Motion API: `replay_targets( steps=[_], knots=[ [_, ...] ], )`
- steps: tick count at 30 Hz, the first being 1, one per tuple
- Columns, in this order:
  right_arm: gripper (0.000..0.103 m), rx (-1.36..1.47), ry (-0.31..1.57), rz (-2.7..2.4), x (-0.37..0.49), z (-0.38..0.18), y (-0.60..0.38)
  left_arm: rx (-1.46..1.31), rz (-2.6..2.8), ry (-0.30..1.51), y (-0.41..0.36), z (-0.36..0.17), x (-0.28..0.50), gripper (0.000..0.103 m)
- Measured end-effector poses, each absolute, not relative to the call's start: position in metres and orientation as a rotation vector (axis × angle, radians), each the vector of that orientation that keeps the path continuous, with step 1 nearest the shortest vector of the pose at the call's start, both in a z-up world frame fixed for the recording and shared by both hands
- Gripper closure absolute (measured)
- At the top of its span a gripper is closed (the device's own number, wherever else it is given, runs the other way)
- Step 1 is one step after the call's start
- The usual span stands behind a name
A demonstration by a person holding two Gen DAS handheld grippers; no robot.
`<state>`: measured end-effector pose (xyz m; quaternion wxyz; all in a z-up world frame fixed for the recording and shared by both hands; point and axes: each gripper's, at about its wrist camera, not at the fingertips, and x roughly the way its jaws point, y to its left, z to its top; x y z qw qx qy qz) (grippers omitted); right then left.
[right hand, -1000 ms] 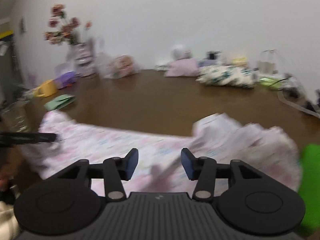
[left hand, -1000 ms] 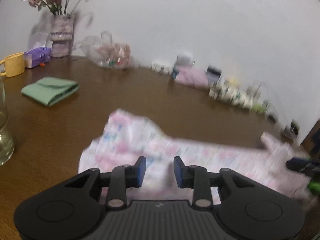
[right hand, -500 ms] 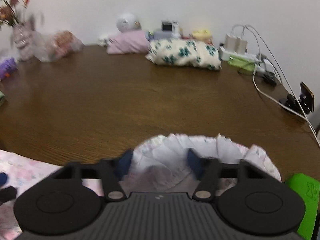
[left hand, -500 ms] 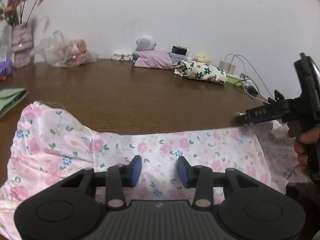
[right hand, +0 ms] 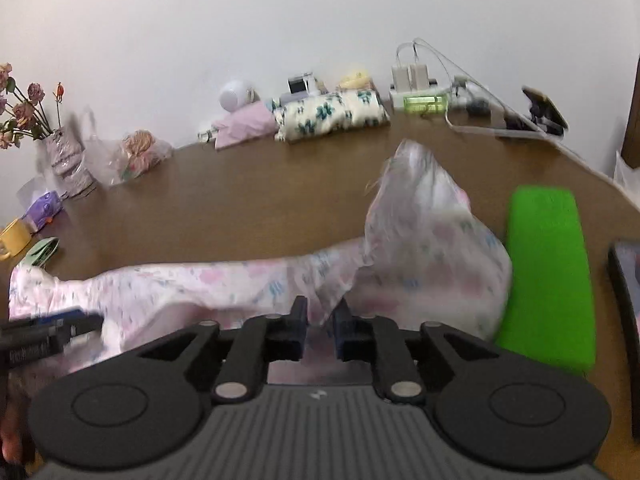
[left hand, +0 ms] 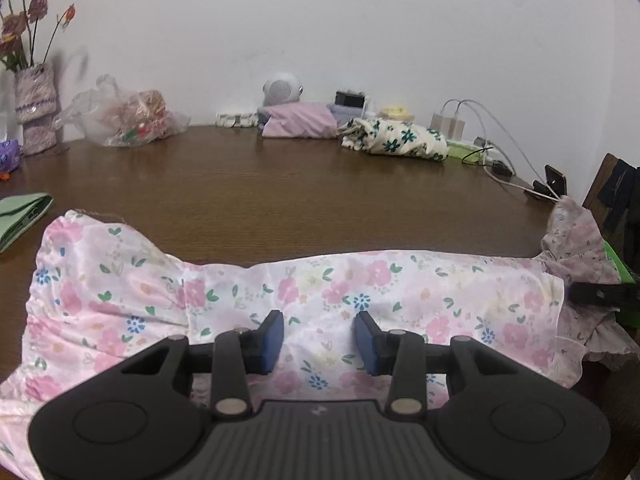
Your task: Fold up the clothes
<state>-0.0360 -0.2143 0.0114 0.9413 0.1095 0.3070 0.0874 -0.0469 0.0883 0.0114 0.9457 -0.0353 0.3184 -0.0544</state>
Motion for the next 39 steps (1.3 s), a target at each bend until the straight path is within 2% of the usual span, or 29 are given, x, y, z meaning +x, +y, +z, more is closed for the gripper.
replay_targets(
  steps=[2,3,5,11,18,21,22,23,25,27,29,33,36,38,39],
  knots=[
    [0.054,0.236,0.578,0.177,-0.055,0.02,-0.228,-0.096,-0.135,0.655,0.088,0.021,-0.05,0.064],
    [0.05,0.226,0.552,0.167,-0.064,0.025,-0.234,-0.109,-0.158,0.64,0.086,0.027,-0.052,0.063],
    [0.049,0.201,0.562,0.151,-0.07,0.027,-0.238,-0.118,-0.208,0.617,0.074,0.036,-0.05,0.06],
    [0.048,0.198,0.616,0.126,-0.058,0.012,-0.239,0.044,-0.281,0.666,-0.002,0.031,-0.009,0.061],
    [0.047,0.191,0.629,0.149,-0.038,0.001,-0.239,0.069,-0.221,0.724,-0.028,0.014,0.024,0.059],
    [0.048,0.146,0.604,0.198,-0.037,0.012,-0.234,0.059,-0.225,0.701,-0.024,0.012,0.02,0.057],
    [0.056,0.138,0.598,0.233,-0.033,0.017,-0.232,0.054,-0.23,0.693,-0.023,0.011,0.018,0.057],
    [0.068,0.145,0.605,0.285,-0.026,0.02,-0.228,0.054,-0.233,0.687,-0.023,0.011,0.017,0.056],
    [0.082,0.173,0.675,0.363,0.0,0.02,-0.219,0.063,-0.235,0.679,-0.023,0.011,0.015,0.056],
    [0.085,0.18,0.742,0.372,0.029,0.013,-0.21,0.071,-0.238,0.672,-0.023,0.01,0.012,0.055],
    [0.092,0.205,0.775,0.339,0.056,0.006,-0.204,0.069,-0.241,0.666,-0.023,0.01,0.014,0.055],
    [0.094,0.259,0.756,0.228,0.094,0.003,-0.202,0.078,-0.247,0.651,-0.026,0.008,0.013,0.05],
    [0.079,0.311,0.751,0.248,0.098,0.001,-0.207,0.05,-0.253,0.651,-0.022,0.009,0.013,0.048],
    [0.053,0.292,0.716,0.245,0.073,0.011,-0.216,0.006,-0.246,0.65,-0.015,0.014,0.011,0.048],
    [0.051,0.275,0.687,0.243,0.056,0.018,-0.222,-0.009,-0.247,0.64,-0.01,0.018,0.008,0.048]
  ],
)
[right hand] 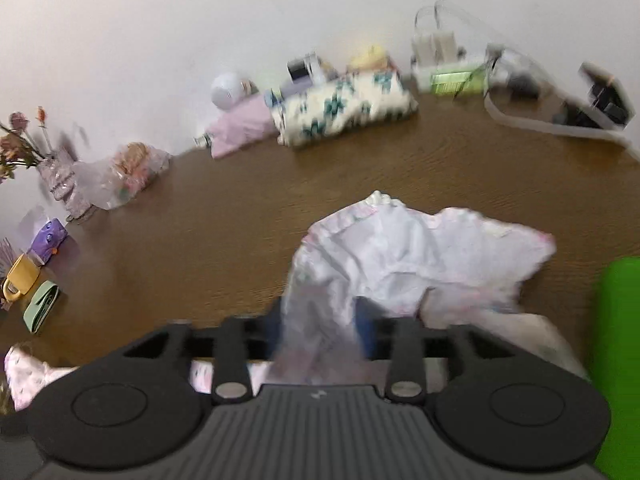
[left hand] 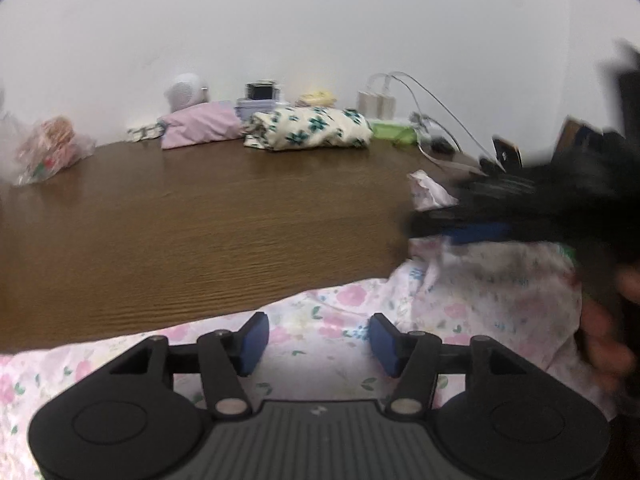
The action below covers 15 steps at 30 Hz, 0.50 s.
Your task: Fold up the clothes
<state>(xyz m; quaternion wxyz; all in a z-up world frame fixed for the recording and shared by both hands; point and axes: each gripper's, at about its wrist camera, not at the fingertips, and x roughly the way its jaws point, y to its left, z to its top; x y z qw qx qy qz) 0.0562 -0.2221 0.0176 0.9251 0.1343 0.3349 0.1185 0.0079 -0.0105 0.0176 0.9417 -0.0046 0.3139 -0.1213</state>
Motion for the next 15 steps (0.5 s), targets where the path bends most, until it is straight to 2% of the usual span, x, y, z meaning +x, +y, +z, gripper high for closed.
replay_targets(
  steps=[3,7,15],
  knots=[
    [0.049,0.233,0.643,0.249,0.01,0.033,-0.24,-0.028,-0.266,0.607,0.0,0.029,-0.004,0.048],
    [0.049,0.149,0.699,0.221,-0.032,0.029,-0.241,0.031,-0.304,0.627,-0.007,0.024,-0.01,0.048],
    [0.05,0.054,0.737,0.095,-0.032,0.006,-0.225,0.1,-0.296,0.659,-0.021,0.007,-0.011,0.048]
  ],
)
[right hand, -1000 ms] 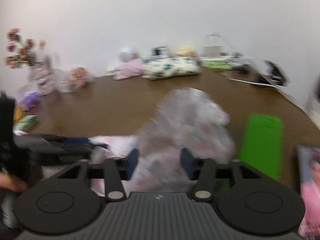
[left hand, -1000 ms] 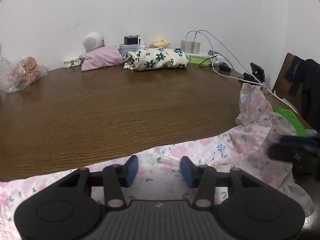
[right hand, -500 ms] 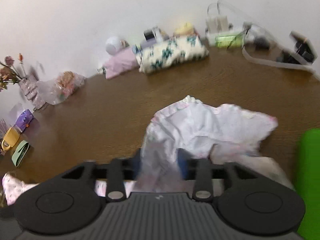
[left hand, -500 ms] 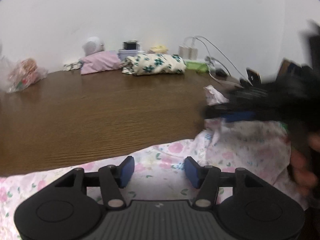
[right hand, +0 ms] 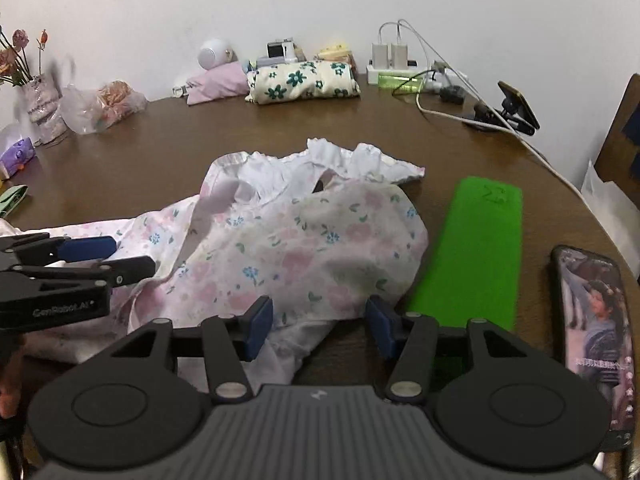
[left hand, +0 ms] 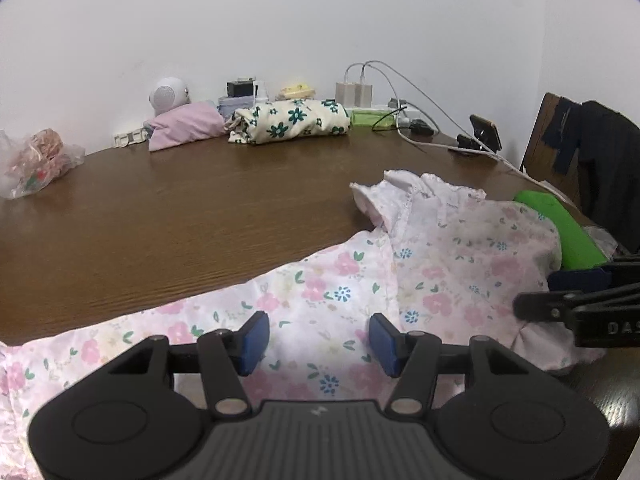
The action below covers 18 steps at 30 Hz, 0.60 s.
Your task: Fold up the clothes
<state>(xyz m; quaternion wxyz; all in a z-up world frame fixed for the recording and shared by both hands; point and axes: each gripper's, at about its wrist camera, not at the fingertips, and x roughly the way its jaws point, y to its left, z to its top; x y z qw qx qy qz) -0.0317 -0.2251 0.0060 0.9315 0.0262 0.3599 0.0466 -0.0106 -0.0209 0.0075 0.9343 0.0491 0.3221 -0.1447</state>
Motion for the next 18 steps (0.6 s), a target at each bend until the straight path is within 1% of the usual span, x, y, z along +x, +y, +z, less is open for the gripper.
replay_targets(
  steps=[2,4,7,8,9,10,12,13,14,18],
  knots=[
    [0.041,0.069,0.724,0.087,-0.03,0.002,-0.222,0.11,-0.296,0.652,-0.021,0.006,-0.011,0.047],
    [0.037,0.101,0.7,0.094,-0.026,-0.001,-0.222,0.122,-0.296,0.644,-0.023,0.005,-0.012,0.046],
    [0.037,0.102,0.668,0.09,-0.022,-0.004,-0.218,0.12,-0.297,0.641,-0.023,0.004,-0.013,0.045],
    [0.039,0.09,0.662,0.083,-0.021,-0.005,-0.216,0.12,-0.297,0.641,-0.023,0.004,-0.014,0.045],
    [0.044,0.06,0.662,0.079,-0.019,-0.006,-0.213,0.12,-0.297,0.641,-0.023,0.004,-0.014,0.045],
    [0.056,0.017,0.658,0.081,-0.018,-0.007,-0.208,0.12,-0.297,0.641,-0.023,0.004,-0.014,0.045],
    [0.075,-0.025,0.649,0.108,-0.017,-0.007,-0.202,0.12,-0.297,0.641,-0.023,0.005,-0.014,0.045],
    [0.091,-0.024,0.659,0.13,-0.016,-0.005,-0.2,0.12,-0.297,0.641,-0.023,0.005,-0.014,0.045],
    [0.094,-0.025,0.662,0.141,-0.016,-0.004,-0.198,0.12,-0.297,0.641,-0.023,0.005,-0.014,0.045],
    [0.096,0.006,0.565,0.187,-0.027,0.012,-0.197,0.073,-0.27,0.652,-0.015,0.012,-0.014,0.045]
  ],
)
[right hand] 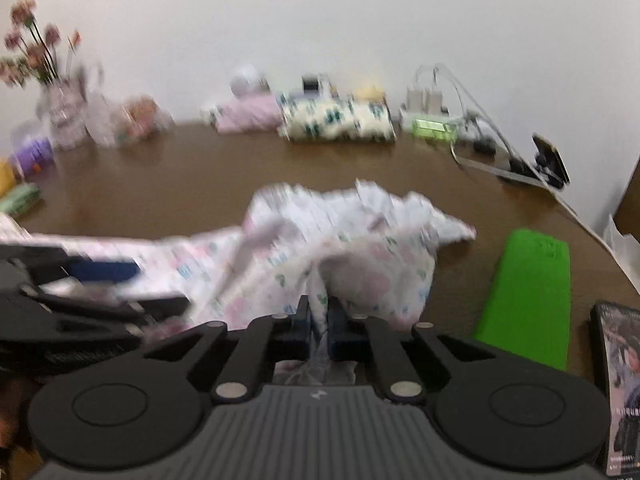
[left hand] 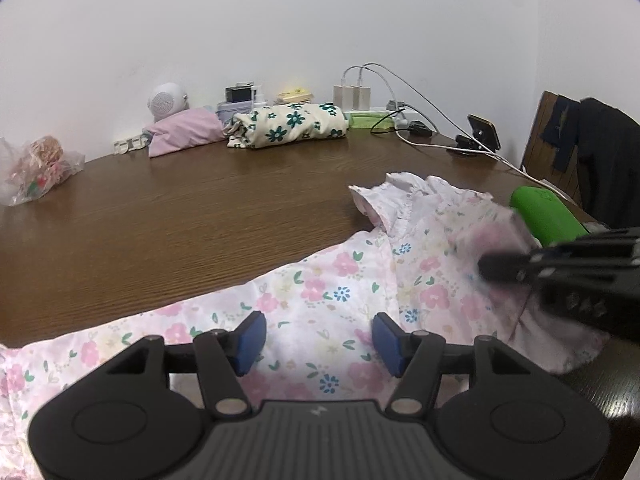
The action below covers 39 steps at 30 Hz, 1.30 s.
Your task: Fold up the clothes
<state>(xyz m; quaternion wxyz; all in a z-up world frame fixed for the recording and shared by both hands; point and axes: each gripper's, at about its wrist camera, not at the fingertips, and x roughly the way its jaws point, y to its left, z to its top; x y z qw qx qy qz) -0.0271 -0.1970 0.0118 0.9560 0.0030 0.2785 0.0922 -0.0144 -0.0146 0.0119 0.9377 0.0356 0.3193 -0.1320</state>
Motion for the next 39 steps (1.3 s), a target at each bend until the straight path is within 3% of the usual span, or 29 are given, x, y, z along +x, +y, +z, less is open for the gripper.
replay_targets(
  steps=[5,12,13,14,17,22,25,29,31,33,36,37,38,39],
  knots=[
    [0.096,-0.089,0.425,0.348,-0.046,0.042,-0.162,-0.188,-0.176,0.588,0.049,0.048,-0.029,0.045],
    [0.094,-0.293,0.533,0.563,-0.046,0.022,-0.06,-0.291,-0.132,0.559,0.11,0.065,-0.057,0.042],
    [0.088,-0.305,0.558,0.589,-0.045,0.015,-0.05,-0.29,-0.137,0.566,0.11,0.063,-0.059,0.042],
    [0.071,-0.314,0.569,0.607,-0.048,0.011,-0.046,-0.288,-0.138,0.571,0.111,0.06,-0.061,0.042],
    [0.037,-0.326,0.523,0.637,-0.067,0.018,-0.057,-0.292,-0.144,0.577,0.114,0.055,-0.062,0.042],
    [0.028,-0.112,0.462,0.552,-0.093,0.067,-0.147,-0.309,-0.206,0.567,0.111,0.052,-0.06,0.042],
    [0.028,0.12,0.558,0.434,-0.077,0.074,-0.205,-0.279,-0.291,0.562,0.091,0.051,-0.056,0.039],
    [0.03,0.366,0.751,0.335,-0.044,0.042,-0.229,-0.178,-0.349,0.589,0.052,0.044,-0.043,0.038],
    [0.03,0.466,0.777,0.322,-0.033,0.028,-0.227,-0.165,-0.339,0.627,0.045,0.036,-0.036,0.048],
    [0.03,0.546,0.792,0.31,-0.021,0.016,-0.223,-0.181,-0.355,0.667,0.046,0.029,-0.031,0.08],
    [0.032,0.606,0.784,0.289,-0.003,0.009,-0.211,-0.2,-0.361,0.697,0.05,0.021,-0.031,0.085],
    [0.041,0.629,0.774,0.285,0.004,0.007,-0.211,-0.199,-0.367,0.697,0.051,0.02,-0.032,0.086],
    [0.064,0.651,0.753,0.293,0.011,0.006,-0.21,-0.193,-0.374,0.693,0.052,0.02,-0.034,0.087],
    [0.077,0.652,0.734,0.299,0.018,0.007,-0.208,-0.188,-0.379,0.69,0.051,0.019,-0.035,0.087]
  ],
)
